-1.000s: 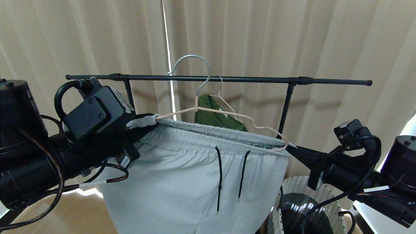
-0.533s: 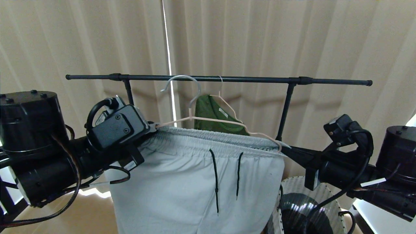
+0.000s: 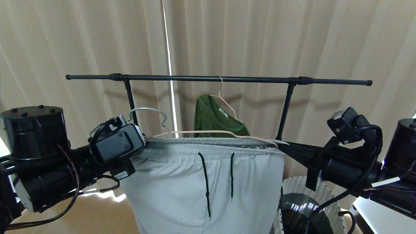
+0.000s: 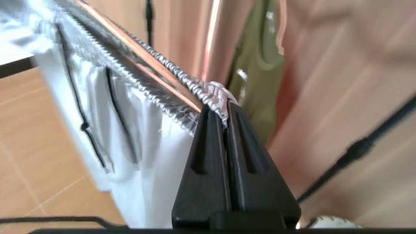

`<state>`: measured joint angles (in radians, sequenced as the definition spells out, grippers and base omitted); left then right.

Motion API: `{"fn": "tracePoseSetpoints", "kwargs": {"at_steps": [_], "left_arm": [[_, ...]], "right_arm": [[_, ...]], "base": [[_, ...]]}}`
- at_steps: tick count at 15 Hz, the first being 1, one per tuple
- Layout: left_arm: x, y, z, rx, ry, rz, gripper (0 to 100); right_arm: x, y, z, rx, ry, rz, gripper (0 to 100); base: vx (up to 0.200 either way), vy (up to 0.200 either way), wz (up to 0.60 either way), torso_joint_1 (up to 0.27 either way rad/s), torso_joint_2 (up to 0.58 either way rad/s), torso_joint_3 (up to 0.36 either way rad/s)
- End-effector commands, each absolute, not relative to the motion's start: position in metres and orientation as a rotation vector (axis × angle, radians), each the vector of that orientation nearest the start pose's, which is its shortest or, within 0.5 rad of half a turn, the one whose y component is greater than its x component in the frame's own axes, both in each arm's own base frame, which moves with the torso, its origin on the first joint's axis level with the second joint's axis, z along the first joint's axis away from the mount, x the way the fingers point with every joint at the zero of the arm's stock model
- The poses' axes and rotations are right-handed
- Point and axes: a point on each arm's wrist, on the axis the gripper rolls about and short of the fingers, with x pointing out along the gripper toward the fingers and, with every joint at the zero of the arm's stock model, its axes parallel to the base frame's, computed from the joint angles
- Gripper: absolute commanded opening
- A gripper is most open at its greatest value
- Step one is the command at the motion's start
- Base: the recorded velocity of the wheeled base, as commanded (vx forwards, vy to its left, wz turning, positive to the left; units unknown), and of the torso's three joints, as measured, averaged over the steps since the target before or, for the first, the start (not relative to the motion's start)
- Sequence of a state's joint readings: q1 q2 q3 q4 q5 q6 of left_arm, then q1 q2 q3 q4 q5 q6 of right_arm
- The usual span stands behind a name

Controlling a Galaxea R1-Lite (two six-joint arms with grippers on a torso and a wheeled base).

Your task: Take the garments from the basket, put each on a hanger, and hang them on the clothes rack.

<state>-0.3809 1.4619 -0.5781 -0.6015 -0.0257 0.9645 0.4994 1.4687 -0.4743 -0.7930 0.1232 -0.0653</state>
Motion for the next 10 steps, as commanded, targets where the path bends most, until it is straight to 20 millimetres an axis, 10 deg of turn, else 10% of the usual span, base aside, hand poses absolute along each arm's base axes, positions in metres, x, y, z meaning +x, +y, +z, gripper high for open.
{"fn": "tracePoseSetpoints", "kwargs": {"at_steps": [1,10], "left_arm": [[0.216,-0.084,0.183,0.995,0.069,-0.494,0],[0.215,-0.083,0.18,1.011,0.073,-0.497,0]], "right_arm": [[0.199,0.111,0.174,-0.106,0.176,0.623,0],[0.191,0.117,0.17,-0.18,0.243,0.674,0]], "base": [[0.0,0.0,0.0,0.0,0.0,0.0],[0.0,0.0,0.0,0.0,0.0,0.0]]}}
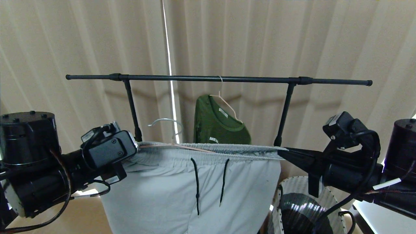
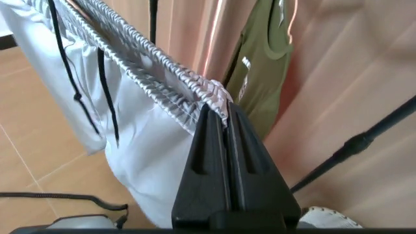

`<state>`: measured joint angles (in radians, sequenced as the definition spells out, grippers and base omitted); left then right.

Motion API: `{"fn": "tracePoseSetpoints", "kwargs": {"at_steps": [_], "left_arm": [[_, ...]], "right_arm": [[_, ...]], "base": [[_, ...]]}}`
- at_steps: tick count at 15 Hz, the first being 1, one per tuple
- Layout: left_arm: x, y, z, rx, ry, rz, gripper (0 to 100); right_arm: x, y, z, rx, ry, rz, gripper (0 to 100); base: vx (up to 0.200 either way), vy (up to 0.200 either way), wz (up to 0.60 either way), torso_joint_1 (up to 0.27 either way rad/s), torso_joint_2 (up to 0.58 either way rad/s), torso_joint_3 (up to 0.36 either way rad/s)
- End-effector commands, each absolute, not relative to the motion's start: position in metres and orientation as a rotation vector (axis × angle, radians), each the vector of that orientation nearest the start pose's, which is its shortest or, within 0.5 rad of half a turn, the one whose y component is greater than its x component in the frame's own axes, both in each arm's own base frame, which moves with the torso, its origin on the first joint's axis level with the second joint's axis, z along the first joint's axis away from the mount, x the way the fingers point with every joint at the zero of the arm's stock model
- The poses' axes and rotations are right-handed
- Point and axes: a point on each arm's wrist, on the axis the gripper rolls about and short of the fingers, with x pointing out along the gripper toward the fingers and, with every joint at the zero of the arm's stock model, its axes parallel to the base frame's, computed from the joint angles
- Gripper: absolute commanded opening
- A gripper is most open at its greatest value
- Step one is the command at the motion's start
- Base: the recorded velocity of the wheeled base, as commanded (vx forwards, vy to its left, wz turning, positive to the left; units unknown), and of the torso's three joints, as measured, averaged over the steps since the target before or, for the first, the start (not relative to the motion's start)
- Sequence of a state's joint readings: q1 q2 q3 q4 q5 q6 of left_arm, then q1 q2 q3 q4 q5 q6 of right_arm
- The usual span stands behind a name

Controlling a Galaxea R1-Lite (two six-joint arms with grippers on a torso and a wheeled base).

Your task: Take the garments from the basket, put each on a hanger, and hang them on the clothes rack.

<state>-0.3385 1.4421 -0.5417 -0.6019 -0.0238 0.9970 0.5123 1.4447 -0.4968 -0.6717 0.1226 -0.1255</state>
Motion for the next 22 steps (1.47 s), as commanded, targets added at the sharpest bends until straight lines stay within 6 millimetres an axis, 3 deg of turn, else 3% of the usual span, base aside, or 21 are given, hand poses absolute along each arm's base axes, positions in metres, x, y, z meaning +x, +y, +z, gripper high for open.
{"fn": "tracePoseSetpoints", "kwargs": {"at_steps": [1,3,8,9,15,18,22], "left_arm": [[0.217,-0.093,0.182,0.908,0.07,-0.512,0],[0.213,-0.112,0.186,0.731,0.061,-0.535,0],[0.215,-0.124,0.192,0.611,0.083,-0.485,0],[0.216,-0.127,0.193,0.597,0.094,-0.439,0],[0.215,-0.141,0.197,0.473,0.108,-0.4,0],[0.211,-0.147,0.198,0.447,0.103,-0.426,0],[0.203,-0.154,0.2,0.434,0.04,-0.464,0]], "right_arm": [[0.185,0.126,0.169,-0.184,0.243,0.722,0],[0.179,0.135,0.169,-0.189,0.239,0.769,0],[0.174,0.14,0.169,-0.197,0.234,0.799,0],[0.173,0.142,0.169,-0.199,0.233,0.81,100],[0.168,0.15,0.175,-0.202,0.2,0.849,100],[0.184,0.161,0.187,-0.312,0.113,0.842,100],[0.207,0.172,0.187,-0.397,0.081,0.822,100]], "base": [[0.0,0.0,0.0,0.0,0.0,0.0],[0.0,0.0,0.0,0.0,0.0,0.0],[0.0,0.0,0.0,0.0,0.0,0.0],[0.0,0.0,0.0,0.0,0.0,0.0],[0.0,0.0,0.0,0.0,0.0,0.0],[0.0,0.0,0.0,0.0,0.0,0.0],[0.0,0.0,0.0,0.0,0.0,0.0]]}}
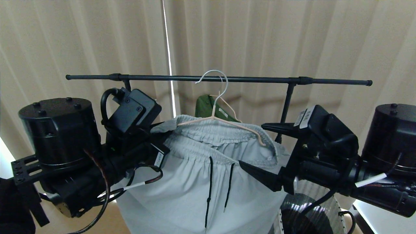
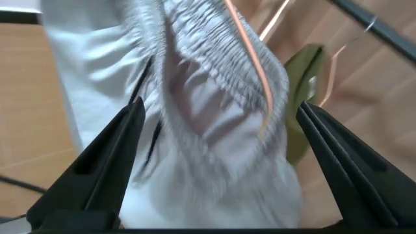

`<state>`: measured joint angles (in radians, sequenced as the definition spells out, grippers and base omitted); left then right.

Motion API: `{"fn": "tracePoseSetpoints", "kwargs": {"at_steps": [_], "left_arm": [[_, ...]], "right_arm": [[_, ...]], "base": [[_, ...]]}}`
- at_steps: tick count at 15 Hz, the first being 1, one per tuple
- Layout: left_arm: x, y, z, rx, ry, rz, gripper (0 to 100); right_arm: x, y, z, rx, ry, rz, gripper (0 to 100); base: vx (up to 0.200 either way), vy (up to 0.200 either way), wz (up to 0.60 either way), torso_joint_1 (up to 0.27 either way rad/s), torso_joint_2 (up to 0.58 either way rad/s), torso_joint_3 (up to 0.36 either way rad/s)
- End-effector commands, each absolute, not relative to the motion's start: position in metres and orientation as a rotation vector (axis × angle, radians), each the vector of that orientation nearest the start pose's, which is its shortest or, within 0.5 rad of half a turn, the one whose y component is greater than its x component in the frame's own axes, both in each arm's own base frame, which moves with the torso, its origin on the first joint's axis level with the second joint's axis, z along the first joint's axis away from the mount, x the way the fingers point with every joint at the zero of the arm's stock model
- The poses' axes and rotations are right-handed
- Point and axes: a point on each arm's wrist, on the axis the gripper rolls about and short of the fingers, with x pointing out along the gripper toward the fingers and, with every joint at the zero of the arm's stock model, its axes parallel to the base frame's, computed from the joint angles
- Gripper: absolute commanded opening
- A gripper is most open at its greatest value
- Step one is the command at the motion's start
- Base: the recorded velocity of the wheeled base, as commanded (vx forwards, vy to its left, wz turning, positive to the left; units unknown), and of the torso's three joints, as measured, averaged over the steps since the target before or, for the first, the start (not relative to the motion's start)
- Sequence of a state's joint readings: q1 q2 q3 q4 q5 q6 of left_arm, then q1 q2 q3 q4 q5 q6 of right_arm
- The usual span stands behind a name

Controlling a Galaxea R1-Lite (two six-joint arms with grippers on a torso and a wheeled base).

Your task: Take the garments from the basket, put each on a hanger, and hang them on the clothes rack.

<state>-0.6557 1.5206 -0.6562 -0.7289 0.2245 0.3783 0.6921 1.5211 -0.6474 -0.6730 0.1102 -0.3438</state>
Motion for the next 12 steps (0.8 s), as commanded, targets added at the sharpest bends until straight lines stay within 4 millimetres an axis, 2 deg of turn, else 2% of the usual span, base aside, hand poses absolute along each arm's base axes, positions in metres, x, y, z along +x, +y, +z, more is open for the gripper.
{"fn": "tracePoseSetpoints", "kwargs": {"at_steps": [1,3,7,8,12], "left_arm": [[0.201,-0.157,0.2,0.43,0.029,-0.474,0],[0.197,-0.158,0.198,0.43,0.021,-0.49,0],[0.193,-0.16,0.197,0.43,0.017,-0.51,0],[0.194,-0.16,0.199,0.428,0.013,-0.509,0],[0.191,-0.162,0.201,0.408,-0.03,-0.515,0]], "right_arm": [[0.214,0.173,0.185,-0.4,0.092,0.81,100],[0.224,0.175,0.185,-0.398,0.091,0.794,100],[0.225,0.174,0.187,-0.395,0.085,0.79,100],[0.224,0.174,0.187,-0.396,0.087,0.79,0],[0.222,0.172,0.185,-0.395,0.089,0.789,0]], "base": [[0.0,0.0,0.0,0.0,0.0,0.0],[0.0,0.0,0.0,0.0,0.0,0.0],[0.0,0.0,0.0,0.0,0.0,0.0],[0.0,0.0,0.0,0.0,0.0,0.0],[0.0,0.0,0.0,0.0,0.0,0.0]]}}
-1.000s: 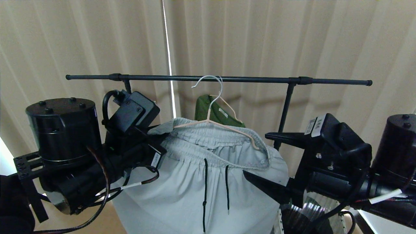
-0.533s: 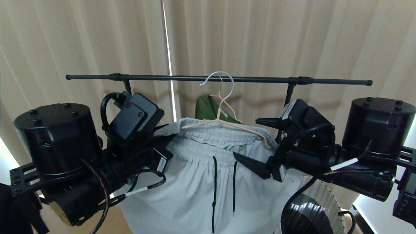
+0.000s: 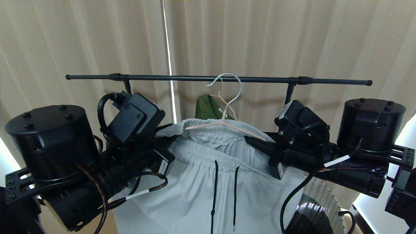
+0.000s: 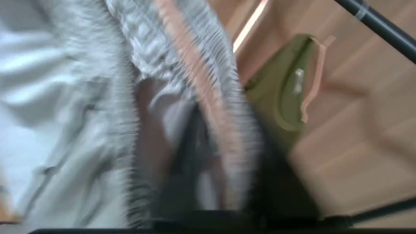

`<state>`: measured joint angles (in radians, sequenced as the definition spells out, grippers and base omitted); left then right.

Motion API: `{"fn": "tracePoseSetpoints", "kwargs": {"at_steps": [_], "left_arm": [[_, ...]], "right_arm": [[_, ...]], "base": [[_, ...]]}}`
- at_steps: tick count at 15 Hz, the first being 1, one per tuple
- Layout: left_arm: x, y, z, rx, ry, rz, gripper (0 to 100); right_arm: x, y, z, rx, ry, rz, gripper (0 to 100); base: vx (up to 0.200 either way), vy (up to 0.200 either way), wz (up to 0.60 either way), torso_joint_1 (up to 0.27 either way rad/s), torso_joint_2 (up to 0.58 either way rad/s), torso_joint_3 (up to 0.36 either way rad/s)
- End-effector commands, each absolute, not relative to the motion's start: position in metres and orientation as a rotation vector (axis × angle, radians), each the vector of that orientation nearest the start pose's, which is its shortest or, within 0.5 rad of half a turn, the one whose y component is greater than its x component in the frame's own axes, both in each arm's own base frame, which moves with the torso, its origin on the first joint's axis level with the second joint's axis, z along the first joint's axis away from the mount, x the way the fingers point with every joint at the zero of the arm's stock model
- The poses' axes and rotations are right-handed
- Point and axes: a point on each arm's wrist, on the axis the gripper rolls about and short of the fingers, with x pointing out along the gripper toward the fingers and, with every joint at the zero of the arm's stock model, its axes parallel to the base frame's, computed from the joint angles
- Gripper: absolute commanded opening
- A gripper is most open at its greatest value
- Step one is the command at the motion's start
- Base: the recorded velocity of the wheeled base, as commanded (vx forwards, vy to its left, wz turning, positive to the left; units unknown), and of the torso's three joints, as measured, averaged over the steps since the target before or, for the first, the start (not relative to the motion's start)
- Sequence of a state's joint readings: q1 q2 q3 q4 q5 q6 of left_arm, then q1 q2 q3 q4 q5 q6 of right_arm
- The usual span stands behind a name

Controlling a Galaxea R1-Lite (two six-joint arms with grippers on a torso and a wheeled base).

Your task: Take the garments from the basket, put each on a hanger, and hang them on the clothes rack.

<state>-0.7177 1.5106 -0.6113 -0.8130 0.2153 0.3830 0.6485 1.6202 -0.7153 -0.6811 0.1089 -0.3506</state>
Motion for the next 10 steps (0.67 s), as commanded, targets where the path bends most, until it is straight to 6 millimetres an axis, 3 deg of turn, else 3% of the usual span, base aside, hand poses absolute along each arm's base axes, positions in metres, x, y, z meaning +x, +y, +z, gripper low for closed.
{"fn": "tracePoseSetpoints", "kwargs": {"at_steps": [1,7,8,10], "left_arm": [[0.191,-0.162,0.2,0.411,-0.025,-0.516,0],[0.189,-0.163,0.199,0.398,-0.021,-0.524,0],[0.189,-0.163,0.199,0.399,-0.021,-0.524,100],[0.189,-0.163,0.2,0.395,-0.028,-0.549,100]], "right_arm": [[0.222,0.171,0.186,-0.392,0.087,0.788,0],[0.214,0.166,0.187,-0.389,0.08,0.787,0],[0.212,0.164,0.187,-0.389,0.08,0.787,0],[0.203,0.157,0.188,-0.388,0.075,0.786,0]], "base": [[0.0,0.0,0.0,0.0,0.0,0.0],[0.0,0.0,0.0,0.0,0.0,0.0],[0.0,0.0,0.0,0.0,0.0,0.0],[0.0,0.0,0.0,0.0,0.0,0.0]]}}
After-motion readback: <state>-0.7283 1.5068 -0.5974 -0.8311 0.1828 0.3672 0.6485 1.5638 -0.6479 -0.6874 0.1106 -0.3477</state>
